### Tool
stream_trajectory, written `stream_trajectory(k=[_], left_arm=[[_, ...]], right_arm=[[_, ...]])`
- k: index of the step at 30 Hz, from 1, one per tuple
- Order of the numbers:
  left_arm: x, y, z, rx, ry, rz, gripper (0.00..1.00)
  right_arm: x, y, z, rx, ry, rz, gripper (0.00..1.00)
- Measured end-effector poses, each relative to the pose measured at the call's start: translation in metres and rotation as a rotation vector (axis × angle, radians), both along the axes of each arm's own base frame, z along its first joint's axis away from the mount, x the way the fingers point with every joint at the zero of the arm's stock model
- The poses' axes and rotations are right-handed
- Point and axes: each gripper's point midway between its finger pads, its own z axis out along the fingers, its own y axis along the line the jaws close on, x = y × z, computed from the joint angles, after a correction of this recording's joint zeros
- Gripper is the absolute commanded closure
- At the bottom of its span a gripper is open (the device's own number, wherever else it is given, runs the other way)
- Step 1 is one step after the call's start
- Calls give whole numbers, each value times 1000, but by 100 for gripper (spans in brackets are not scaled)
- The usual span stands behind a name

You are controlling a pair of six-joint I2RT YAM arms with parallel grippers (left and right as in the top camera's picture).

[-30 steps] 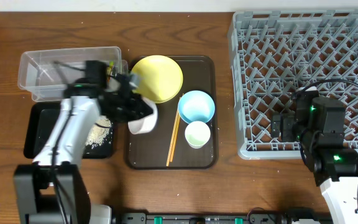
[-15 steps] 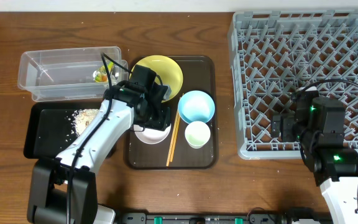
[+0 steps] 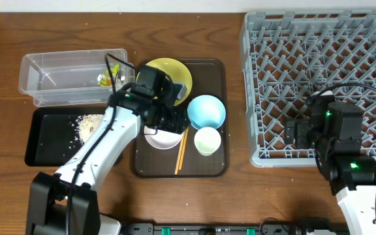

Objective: Sort waste into correct bins and load items into the dishwasher rack
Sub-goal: 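Grasp the pale cup with the left gripper and lift it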

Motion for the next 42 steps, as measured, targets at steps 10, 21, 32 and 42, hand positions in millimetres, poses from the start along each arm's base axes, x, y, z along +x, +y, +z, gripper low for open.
stream_trajectory(k=[10,21,32,42], left_arm=[[-24,-30,-4,25,-4,-110,50],[-35,-30,-40,135,48,-120,69],[-39,-27,-51,154,97,-101,94],[-1,-7,25,-96,-38,57,94]], right_arm=[[0,0,0,0,0,0,1],[0,0,0,8,2,-8,1],[-4,0,-3,12,21,-14,1],[6,13,6,78,-33,28,1]])
